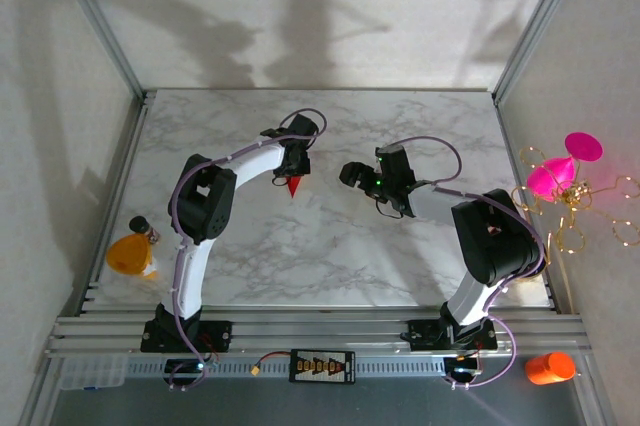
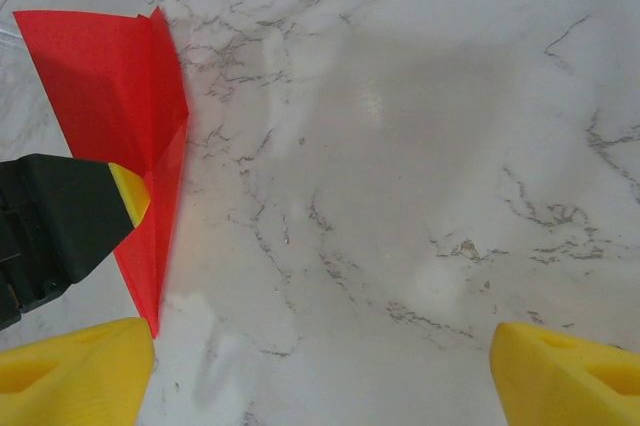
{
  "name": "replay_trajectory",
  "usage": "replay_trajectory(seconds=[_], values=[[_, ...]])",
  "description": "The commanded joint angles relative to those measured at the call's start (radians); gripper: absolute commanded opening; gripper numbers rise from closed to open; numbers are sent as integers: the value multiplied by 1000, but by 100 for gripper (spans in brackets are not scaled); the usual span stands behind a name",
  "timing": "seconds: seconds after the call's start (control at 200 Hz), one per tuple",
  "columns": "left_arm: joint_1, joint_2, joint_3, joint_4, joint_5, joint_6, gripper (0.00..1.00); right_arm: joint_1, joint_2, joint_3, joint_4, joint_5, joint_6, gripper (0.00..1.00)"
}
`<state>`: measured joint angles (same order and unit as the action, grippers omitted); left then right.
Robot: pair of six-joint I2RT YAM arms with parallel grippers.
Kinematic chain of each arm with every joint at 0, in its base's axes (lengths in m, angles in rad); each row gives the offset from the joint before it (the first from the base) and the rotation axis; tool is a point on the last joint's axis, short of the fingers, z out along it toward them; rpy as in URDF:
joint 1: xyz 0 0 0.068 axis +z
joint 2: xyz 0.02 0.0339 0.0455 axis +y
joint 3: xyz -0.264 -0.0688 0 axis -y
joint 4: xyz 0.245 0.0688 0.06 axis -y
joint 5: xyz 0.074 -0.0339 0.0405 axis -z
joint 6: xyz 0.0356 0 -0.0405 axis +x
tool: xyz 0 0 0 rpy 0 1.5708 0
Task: Fold a paper plane with a square sheet of paper (pick it up from the middle)
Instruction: Move the paper plane to the top-center of the table.
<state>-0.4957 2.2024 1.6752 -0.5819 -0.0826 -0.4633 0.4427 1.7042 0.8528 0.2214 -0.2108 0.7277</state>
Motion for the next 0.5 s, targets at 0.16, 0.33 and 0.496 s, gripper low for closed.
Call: replay_trajectory(seconds=[0.16, 0.33, 0.496], values=[[8, -10, 38, -31, -48, -1, 12, -5, 20, 26, 18, -9, 12, 87], [9, -9, 42, -30, -48, 0, 7, -4, 20, 26, 16, -9, 10, 87], [7, -15, 41, 3, 3, 16, 5, -5, 16, 23, 18, -6, 12, 87]])
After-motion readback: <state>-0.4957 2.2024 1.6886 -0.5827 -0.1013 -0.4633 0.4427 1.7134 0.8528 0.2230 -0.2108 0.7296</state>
